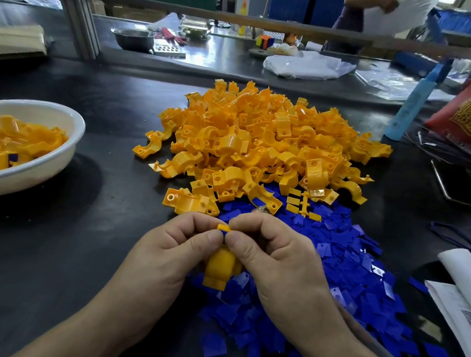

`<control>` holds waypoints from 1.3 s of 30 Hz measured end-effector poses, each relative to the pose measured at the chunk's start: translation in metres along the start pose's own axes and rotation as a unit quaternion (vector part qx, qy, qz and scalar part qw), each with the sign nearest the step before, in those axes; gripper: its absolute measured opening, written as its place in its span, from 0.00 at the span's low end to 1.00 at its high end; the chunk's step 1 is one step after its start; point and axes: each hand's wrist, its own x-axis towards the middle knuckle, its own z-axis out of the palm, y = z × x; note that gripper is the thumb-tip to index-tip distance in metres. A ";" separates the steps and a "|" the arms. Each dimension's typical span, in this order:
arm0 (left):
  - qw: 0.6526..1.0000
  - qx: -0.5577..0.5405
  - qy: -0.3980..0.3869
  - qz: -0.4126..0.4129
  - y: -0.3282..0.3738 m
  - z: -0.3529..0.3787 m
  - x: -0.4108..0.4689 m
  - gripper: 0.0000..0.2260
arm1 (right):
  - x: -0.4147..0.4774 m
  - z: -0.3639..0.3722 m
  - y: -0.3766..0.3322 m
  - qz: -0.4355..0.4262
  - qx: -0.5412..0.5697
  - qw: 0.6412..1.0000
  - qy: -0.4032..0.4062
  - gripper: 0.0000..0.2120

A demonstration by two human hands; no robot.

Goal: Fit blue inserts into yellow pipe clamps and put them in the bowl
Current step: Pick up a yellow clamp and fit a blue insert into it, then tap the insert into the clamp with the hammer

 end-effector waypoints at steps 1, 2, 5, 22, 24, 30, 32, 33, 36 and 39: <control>1.000 0.002 0.000 -0.002 0.000 0.000 0.000 0.11 | 0.000 0.000 0.000 -0.003 -0.002 1.000 -0.001 0.09; 1.000 0.005 0.000 -0.003 0.000 0.000 0.000 0.09 | -0.001 0.000 -0.001 -0.009 -0.008 1.000 0.000 0.08; 1.000 0.017 0.003 0.003 -0.001 -0.002 0.000 0.09 | -0.001 0.000 -0.001 -0.027 -0.031 0.999 0.002 0.05; 0.950 0.228 0.174 -0.120 0.020 -0.062 0.006 0.07 | 0.002 -0.048 -0.011 0.046 -0.518 0.854 0.021 0.18; 0.934 0.279 0.192 -0.110 0.018 -0.065 0.002 0.08 | -0.006 -0.054 -0.015 0.064 -0.540 0.839 0.036 0.19; 0.857 0.454 0.229 -0.085 0.014 -0.071 -0.007 0.11 | -0.043 -0.059 -0.008 0.115 -0.589 0.800 -0.009 0.17; 0.804 0.542 0.230 -0.086 0.011 -0.069 -0.012 0.20 | -0.050 -0.058 -0.007 0.115 -0.597 0.794 -0.016 0.14; 0.783 0.570 0.232 -0.088 0.008 -0.067 -0.015 0.24 | -0.051 -0.059 -0.007 0.116 -0.597 0.794 -0.015 0.12; 0.753 0.608 0.244 -0.068 -0.003 -0.058 -0.027 0.27 | -0.053 -0.057 -0.009 0.110 -0.596 0.796 -0.014 0.07; 0.755 0.595 0.275 -0.026 -0.015 -0.054 -0.034 0.25 | -0.053 -0.055 -0.014 0.106 -0.583 0.805 -0.003 0.06</control>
